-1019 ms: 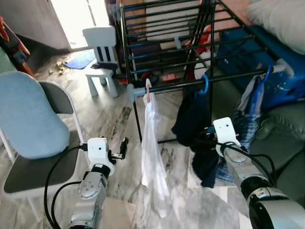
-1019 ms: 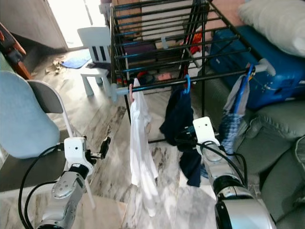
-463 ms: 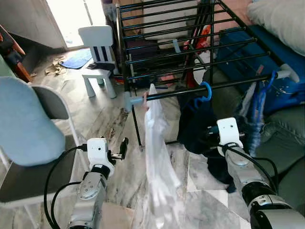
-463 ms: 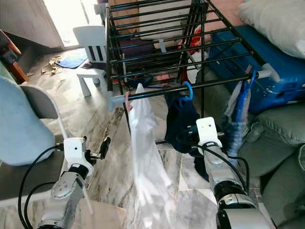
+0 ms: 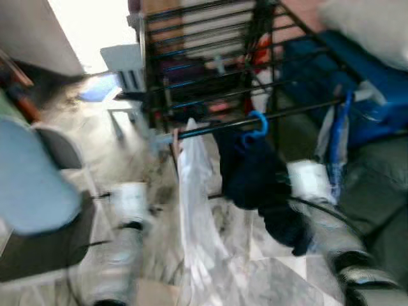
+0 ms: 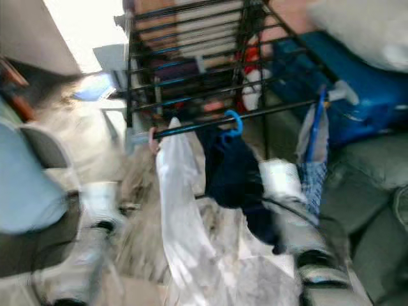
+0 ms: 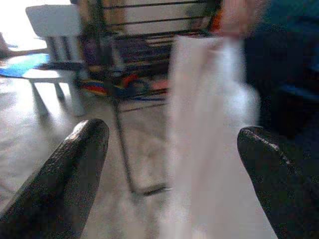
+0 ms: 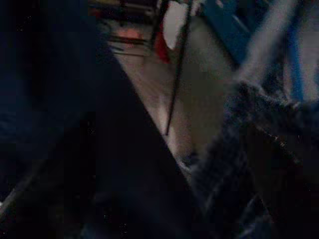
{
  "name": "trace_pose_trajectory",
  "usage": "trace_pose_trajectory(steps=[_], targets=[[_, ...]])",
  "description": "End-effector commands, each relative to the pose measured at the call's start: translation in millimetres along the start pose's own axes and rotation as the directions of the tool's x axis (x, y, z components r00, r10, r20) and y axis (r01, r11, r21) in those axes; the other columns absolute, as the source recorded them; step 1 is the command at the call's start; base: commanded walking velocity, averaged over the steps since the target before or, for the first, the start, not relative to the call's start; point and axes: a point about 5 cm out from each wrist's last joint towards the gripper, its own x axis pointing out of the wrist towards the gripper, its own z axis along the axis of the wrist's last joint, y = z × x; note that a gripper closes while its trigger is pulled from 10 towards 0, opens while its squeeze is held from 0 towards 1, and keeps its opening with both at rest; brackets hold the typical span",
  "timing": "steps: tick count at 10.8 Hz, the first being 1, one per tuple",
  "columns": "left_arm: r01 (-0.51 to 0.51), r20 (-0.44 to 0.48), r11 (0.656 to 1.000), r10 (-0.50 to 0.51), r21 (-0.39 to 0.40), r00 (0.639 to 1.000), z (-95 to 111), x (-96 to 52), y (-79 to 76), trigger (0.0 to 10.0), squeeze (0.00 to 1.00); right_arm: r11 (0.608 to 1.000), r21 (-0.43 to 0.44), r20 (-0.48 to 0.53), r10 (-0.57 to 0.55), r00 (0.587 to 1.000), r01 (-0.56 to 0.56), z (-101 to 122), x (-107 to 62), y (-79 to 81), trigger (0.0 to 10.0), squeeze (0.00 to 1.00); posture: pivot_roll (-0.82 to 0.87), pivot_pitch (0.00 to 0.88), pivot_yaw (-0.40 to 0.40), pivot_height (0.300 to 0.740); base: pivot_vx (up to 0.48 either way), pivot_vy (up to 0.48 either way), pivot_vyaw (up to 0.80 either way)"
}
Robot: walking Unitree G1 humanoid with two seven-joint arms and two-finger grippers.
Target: Hang hanger
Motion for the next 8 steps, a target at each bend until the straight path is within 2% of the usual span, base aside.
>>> trace_pose_trajectory(steps=[1, 5, 8], targets=[[-0.041, -0.012, 0.999, 0.041, 0.022, 0.999, -2, -5.8, 15.5, 10.0, 0.0, 0.998, 0.009, 0.024, 0.061, 0.998, -0.061, 8, 3.2, 17.8, 10.0, 0.0, -0.09, 0.0, 0.116, 0.74, 0.0, 0.0, 0.0], [-0.058, -0.036, 0.998, 0.059, 0.028, 0.998, -6, -9.4, 18.2, 10.0, 0.0, 0.99, -0.004, 0.045, 0.142, 0.989, -0.142, 17, 6.5, 22.4, 10.0, 0.0, -0.08, 0.0, 0.112, 0.74, 0.0, 0.0, 0.0], [-0.062, -0.046, 0.997, 0.063, 0.035, 0.997, -7, -12.9, 20.4, 10.0, 0.0, 0.986, -0.044, 0.026, 0.164, 0.986, -0.162, 24, 12.1, 14.3, 10.0, 0.0, -0.07, 0.0, 0.12, 0.74, 0.0, 0.0, 0.0]])
